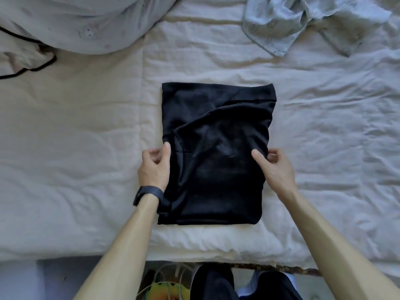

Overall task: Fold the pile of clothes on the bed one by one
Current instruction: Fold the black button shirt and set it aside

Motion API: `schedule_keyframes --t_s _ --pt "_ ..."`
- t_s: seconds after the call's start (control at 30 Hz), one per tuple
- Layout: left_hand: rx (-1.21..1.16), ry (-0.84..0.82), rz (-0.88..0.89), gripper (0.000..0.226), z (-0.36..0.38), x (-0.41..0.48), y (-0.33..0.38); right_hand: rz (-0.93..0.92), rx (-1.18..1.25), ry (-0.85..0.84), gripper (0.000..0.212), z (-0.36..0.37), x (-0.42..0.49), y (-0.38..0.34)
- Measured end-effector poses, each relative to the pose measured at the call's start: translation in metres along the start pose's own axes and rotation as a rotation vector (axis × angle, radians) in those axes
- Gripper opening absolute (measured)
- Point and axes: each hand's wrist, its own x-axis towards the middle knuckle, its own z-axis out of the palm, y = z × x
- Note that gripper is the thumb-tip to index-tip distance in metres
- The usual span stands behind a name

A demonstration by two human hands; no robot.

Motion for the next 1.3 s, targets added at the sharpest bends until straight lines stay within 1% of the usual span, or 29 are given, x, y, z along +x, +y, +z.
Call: schedule_keyframes --t_s 0.1,0.17,0.23,0.33,0.43,0.53,0.6,0.7,0.73,0.8,0.87,0.93,1.0,1.13,1.2,1.27,1.3 --pt "0.088 -0.106 -0.047 0.052 -0.013 -0.039 -0.045 0.079 -0.054 -0.094 0.039 0.003 -0.035 0.046" --pt "0.162 -0.229 -0.102 0.054 -0.018 -0.057 -0.069 0.136 -0.007 -0.178 0.039 0.006 -0.054 0.072" --pt "0.187 -0.309 -0.137 0.054 -0.018 -0.067 -0.088 0.183 0.027 -0.224 0.030 0.010 -0.072 0.090" --pt "0.179 -0.294 -0.194 0.045 -0.015 -0.069 -0.101 0.195 0.077 -0.183 0.021 0.014 -0.087 0.104" --pt "0.108 -0.305 -0.161 0.032 -0.015 -0.064 -0.112 0.160 0.068 -0.141 0.017 0.012 -0.090 0.116" --pt "-0.025 -0.383 -0.177 0.033 -0.019 -0.063 -0.129 0.152 0.163 -0.141 0.022 0.008 -0.095 0.123" --pt "-0.107 -0.417 -0.205 0.031 -0.019 -0.068 -0.134 0.141 0.213 -0.126 0.020 0.006 -0.100 0.123" --pt "-0.199 -0.431 -0.258 0.026 -0.015 -0.069 -0.135 0.120 0.231 -0.116 0.018 0.006 -0.103 0.126" --pt "-0.185 -0.435 -0.259 0.027 -0.014 -0.068 -0.135 0.110 0.229 -0.111 0.018 0.006 -0.103 0.128" --pt "-0.088 -0.413 -0.197 0.027 -0.014 -0.067 -0.139 0.091 0.246 -0.094 0.016 0.005 -0.102 0.132" --pt "-0.090 -0.372 -0.175 0.024 -0.014 -0.067 -0.144 0.074 0.257 -0.093 0.015 0.003 -0.101 0.136" --pt "-0.172 -0.369 -0.183 0.020 -0.014 -0.073 -0.148 0.062 0.268 -0.104 0.018 0.002 -0.101 0.139" --pt "-0.190 -0.359 -0.185 0.013 -0.011 -0.080 -0.154 0.054 0.263 -0.109 0.026 0.001 -0.102 0.142" --pt "-0.176 -0.324 -0.151 0.011 -0.009 -0.093 -0.165 -0.005 0.141 -0.036 0.033 -0.008 -0.108 0.151" --pt "-0.200 -0.343 -0.157 0.007 -0.010 -0.110 -0.174 -0.006 0.090 -0.007 0.029 -0.016 -0.121 0.164" --pt "-0.188 -0.356 -0.178 0.006 -0.012 -0.133 -0.189 0.001 0.067 -0.013 0.023 -0.023 -0.143 0.187" --pt "-0.152 -0.360 -0.189 0.011 -0.013 -0.145 -0.198 0.009 0.051 -0.017 0.022 -0.026 -0.156 0.198"
